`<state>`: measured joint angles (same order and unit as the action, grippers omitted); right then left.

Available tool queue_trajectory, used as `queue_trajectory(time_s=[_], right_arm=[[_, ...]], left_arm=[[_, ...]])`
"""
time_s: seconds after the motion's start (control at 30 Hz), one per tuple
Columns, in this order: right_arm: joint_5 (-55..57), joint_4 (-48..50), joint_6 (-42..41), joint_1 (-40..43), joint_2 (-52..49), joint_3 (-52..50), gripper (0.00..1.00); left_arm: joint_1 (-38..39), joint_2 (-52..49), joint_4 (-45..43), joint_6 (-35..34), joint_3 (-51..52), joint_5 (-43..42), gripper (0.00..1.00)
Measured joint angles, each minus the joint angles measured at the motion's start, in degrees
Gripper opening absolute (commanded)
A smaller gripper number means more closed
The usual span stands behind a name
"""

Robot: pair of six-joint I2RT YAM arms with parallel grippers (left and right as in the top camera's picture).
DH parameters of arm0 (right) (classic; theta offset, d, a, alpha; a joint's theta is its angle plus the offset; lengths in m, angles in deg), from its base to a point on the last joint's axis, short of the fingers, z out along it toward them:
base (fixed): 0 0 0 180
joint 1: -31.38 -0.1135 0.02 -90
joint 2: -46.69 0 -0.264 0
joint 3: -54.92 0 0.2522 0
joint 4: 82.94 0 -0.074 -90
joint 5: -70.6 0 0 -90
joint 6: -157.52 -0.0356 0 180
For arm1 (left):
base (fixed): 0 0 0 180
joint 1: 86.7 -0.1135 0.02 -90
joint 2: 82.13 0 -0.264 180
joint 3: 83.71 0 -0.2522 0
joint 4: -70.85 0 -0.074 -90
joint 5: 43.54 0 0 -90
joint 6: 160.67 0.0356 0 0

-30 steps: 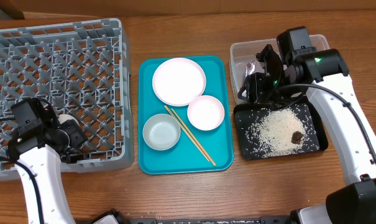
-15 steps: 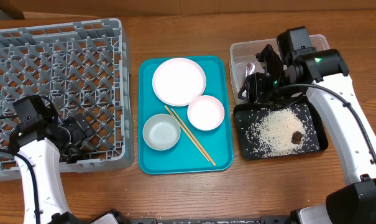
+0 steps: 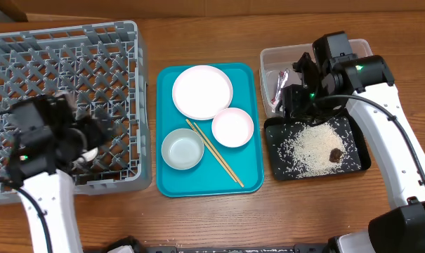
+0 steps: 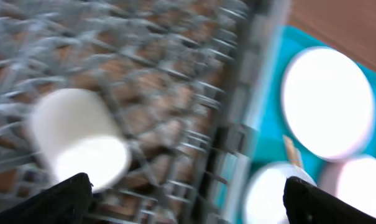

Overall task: Sort waste into correct bins and load items into the dishwasher
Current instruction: 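Lower the white cup into the dish rack and release with the left gripper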

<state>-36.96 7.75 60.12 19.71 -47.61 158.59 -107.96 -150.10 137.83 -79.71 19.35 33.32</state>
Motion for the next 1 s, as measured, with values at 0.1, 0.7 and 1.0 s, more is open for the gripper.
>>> queue_trajectory(time_s=[0.1,0.7,1.0], right_arm=[[2.45,-0.76,-0.72,0.59,0.00,0.00,0.52],[4.85,-5.05,-4.39,16.06,0.00,-0.02,0.65],[4.83,-5.44,-4.42,16.06,0.00,-0.02,0.65]], left_arm=[[7.21,0.68,1.75,0.22,-0.04,-0.46,1.00],[45.79,-14.95,-2.73,0.46,-0.04,3.19,0.86],[49.42,-29.99,-4.39,0.72,-0.04,4.22,0.40]])
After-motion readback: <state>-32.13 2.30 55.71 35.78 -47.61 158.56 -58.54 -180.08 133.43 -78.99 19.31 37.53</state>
